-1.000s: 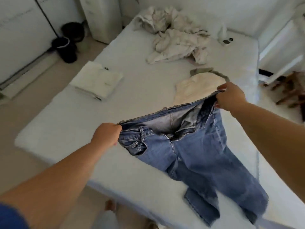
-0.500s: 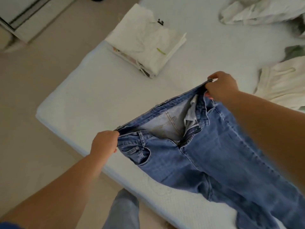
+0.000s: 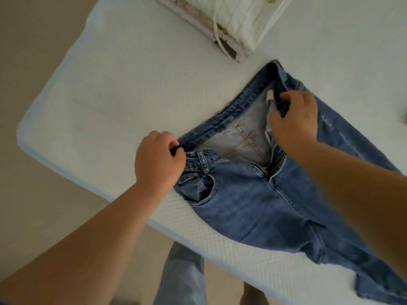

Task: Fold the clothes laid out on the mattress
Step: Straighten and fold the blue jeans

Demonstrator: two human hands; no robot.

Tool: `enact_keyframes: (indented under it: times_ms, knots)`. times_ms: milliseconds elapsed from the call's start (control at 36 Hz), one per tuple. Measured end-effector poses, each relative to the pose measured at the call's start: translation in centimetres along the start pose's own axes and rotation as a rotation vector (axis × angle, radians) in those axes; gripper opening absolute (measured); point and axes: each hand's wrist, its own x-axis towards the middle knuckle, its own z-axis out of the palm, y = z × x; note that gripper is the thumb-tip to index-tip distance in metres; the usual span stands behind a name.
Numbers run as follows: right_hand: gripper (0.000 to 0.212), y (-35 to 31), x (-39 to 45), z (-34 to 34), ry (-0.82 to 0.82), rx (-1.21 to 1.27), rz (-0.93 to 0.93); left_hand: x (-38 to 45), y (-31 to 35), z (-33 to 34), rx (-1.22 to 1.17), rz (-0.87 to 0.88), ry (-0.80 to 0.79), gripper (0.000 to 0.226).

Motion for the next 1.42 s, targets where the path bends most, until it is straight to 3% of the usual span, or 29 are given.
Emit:
enact_keyframes:
  times_ms: [56, 139, 222, 306, 389, 472, 556, 639, 694, 750, 806, 889, 944, 1083, 1194, 1250, 1333, 1417]
  knots:
    - [0.044, 0.7, -1.4, 0.1, 0.049, 0.002, 0.068, 0.2, 1.4, 0.4, -0.011, 0.136, -0.131, 0.013]
    - [0.059, 2.3, -2.8, 0.2, 0.019, 0.04, 0.316, 0.9, 2.8, 2.0, 0.15, 0.15, -0.412, 0.039]
    - [0.057, 3.7, -3.4, 0.6, -0.029, 0.113, 0.389, 2.3, 3.9, 2.9, 0.272, 0.014, -0.617, 0.078]
    - [0.054, 4.3, -3.2, 1.2, -0.071, 0.162, 0.366, 4.1, 5.0, 2.9, 0.16, -0.203, -0.84, 0.113]
    - [0.062, 4.5, -2.0, 1.3, -0.063, 0.23, 0.406, 5.1, 5.9, 2.9, 0.157, -0.221, -0.991, 0.116]
    - [0.041, 4.4, -0.8, 1.0, -0.101, 0.267, 0.435, 5.5, 6.4, 3.4, 0.256, -0.102, -1.043, 0.085]
    - [0.023, 4.3, -0.5, 0.9, -0.102, 0.255, 0.381, 5.5, 7.0, 3.4, 0.145, 0.081, -1.014, 0.053]
    - [0.017, 4.2, -0.9, 0.6, -0.012, 0.226, 0.286, 5.3, 6.9, 2.6, -0.126, 0.166, -0.77, 0.009]
    - [0.014, 4.5, -1.0, 0.6, 0.027, 0.201, 0.281, 5.1, 6.5, 2.6, -0.234, 0.169, -0.57, 0.009]
    - [0.053, 4.9, -0.9, 0.7, -0.045, 0.239, 0.404, 4.6, 6.0, 3.2, -0.218, 0.182, -0.439, 0.005]
    - [0.069, 5.2, -0.8, 0.7, -0.124, 0.337, 0.506, 4.1, 5.6, 4.3, -0.128, 0.189, -0.357, 0.011]
    - [0.045, 5.2, -0.8, 0.7, -0.17, 0.351, 0.479, 4.0, 5.0, 6.0, 0.045, 0.172, -0.327, 0.023]
    - [0.028, 4.8, -1.2, 0.5, -0.107, 0.385, 0.4, 4.4, 5.2, 6.6, 0.08, 0.161, -0.329, 0.025]
    - [0.014, 2.9, -2.2, -1.0, 0.056, 0.504, 0.252, 4.6, 6.4, 6.0, -0.08, 0.219, -0.169, 0.02]
    - [0.015, 0.5, -2.2, -0.9, 0.125, 0.597, 0.17, 4.9, 6.8, 5.9, -0.128, 0.154, -0.095, 0.019]
    - [0.021, -0.4, -1.7, 0.2, 0.009, 0.562, 0.158, 5.5, 6.8, 6.3, -0.079, 0.103, -0.129, 0.021]
    - [0.047, -0.8, -2.0, 2.3, -0.323, 0.369, 0.081, 6.4, 6.8, 6.8, 0.014, 0.075, -0.179, 0.025]
    - [0.047, -0.5, -3.4, 3.1, -0.323, 0.304, 0.008, 6.6, 7.3, 6.8, 0.037, 0.046, -0.2, 0.023]
